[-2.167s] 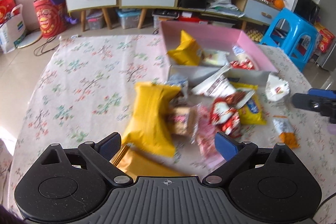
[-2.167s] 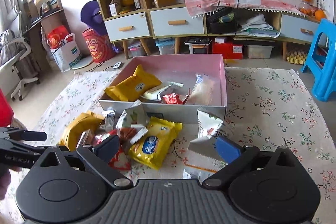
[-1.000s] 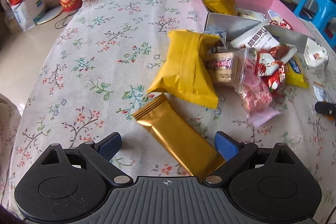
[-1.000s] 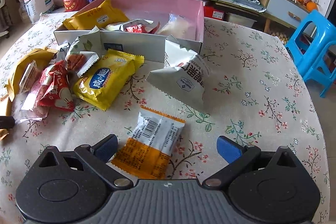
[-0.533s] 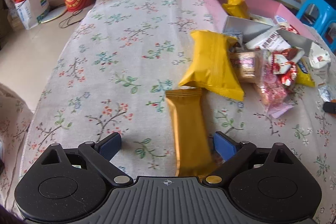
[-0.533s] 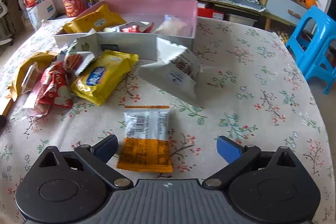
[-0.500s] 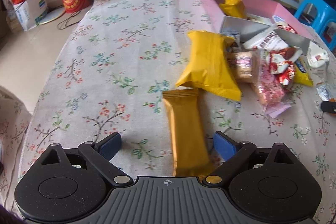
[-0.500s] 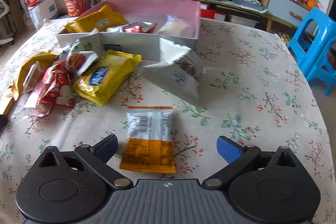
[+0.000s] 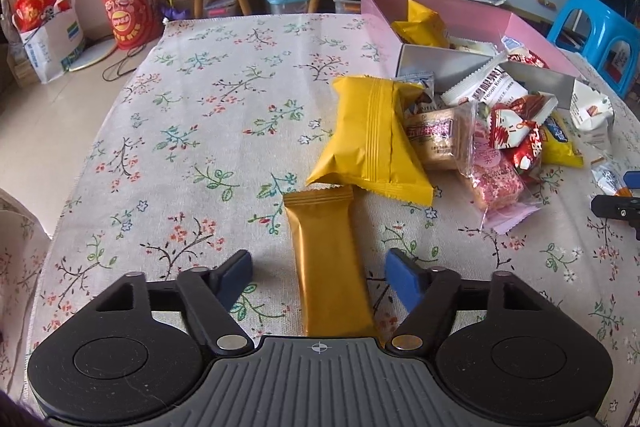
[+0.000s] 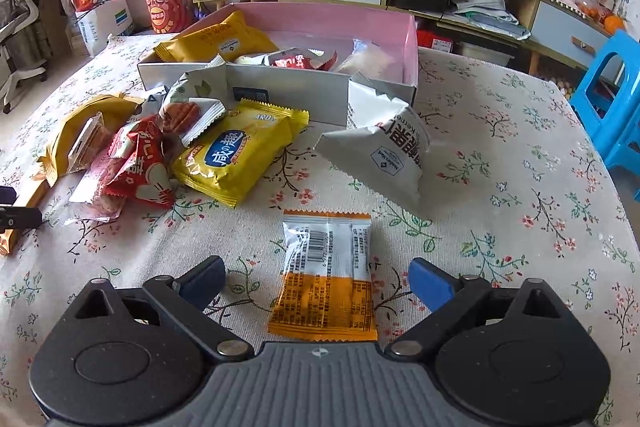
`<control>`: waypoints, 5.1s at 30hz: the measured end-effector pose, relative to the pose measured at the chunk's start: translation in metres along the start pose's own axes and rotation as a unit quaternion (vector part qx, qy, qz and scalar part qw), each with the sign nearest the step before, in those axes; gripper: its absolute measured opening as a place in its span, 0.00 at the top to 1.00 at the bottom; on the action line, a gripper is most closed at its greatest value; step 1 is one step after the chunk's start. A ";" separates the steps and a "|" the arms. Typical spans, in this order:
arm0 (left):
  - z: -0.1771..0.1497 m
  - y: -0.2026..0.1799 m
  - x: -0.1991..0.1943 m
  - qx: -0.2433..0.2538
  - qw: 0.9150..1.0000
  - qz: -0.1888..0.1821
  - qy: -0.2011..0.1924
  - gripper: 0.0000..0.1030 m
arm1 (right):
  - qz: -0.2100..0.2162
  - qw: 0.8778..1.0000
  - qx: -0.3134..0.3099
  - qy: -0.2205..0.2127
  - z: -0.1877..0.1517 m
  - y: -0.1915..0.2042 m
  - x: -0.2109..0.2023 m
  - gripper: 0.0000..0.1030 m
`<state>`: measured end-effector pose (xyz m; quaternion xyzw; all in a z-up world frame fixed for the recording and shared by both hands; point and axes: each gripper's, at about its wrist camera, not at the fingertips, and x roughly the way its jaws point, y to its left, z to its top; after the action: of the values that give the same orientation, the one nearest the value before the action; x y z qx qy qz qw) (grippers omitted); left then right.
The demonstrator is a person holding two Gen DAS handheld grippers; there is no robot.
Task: Organize snacks
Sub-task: 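Grasp the gold bar with the left tool while the right tool grasps the orange-and-white packet, then carry the gold bar with the left tool while the right tool carries the orange packet to the box, then open the left tool over the pink box while the right tool releases the orange packet inside, then move the left tool to the yellow pouch while the right tool moves to the yellow chip bag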
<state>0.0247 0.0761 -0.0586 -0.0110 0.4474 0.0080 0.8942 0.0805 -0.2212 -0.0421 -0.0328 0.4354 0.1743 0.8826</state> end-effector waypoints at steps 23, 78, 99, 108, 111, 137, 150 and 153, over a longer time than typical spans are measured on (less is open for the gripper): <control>0.007 0.011 -0.006 -0.035 0.999 -0.001 0.004 0.75 | 0.025 1.000 -0.011 -0.013 0.011 0.011 -0.010 0.71; 0.124 -0.076 0.004 -0.090 0.988 -0.102 -0.071 0.77 | 0.064 0.975 0.189 -0.095 0.108 -0.031 0.007 0.71; 0.200 -0.145 0.101 -0.062 0.987 -0.122 -0.085 0.77 | 0.095 0.951 0.277 -0.099 0.123 -0.078 0.046 0.69; 0.199 -0.143 0.115 -0.083 0.987 -0.113 -0.083 0.71 | 0.107 0.946 0.287 -0.102 0.125 -0.082 0.050 0.55; 0.196 -0.140 0.112 -0.083 0.987 -0.114 -0.078 0.69 | 0.102 0.946 0.290 -0.101 0.124 -0.085 0.049 0.54; 0.128 -0.091 0.023 -0.048 0.992 -0.093 -0.073 0.26 | 0.050 0.976 0.195 -0.089 0.104 -0.042 -0.018 0.21; 0.095 -0.063 -0.010 -0.031 0.994 -0.083 -0.061 0.13 | 0.046 0.984 0.163 -0.063 0.087 -0.010 -0.039 0.14; 0.086 -0.059 -0.012 -0.025 0.996 -0.067 -0.055 0.11 | 0.041 0.984 0.160 -0.062 0.078 -0.004 -0.038 0.13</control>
<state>0.0877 0.0189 0.0032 -0.0626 0.3954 -0.0407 0.9155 0.1196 -0.2189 0.0351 0.1381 0.4031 0.1402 0.8937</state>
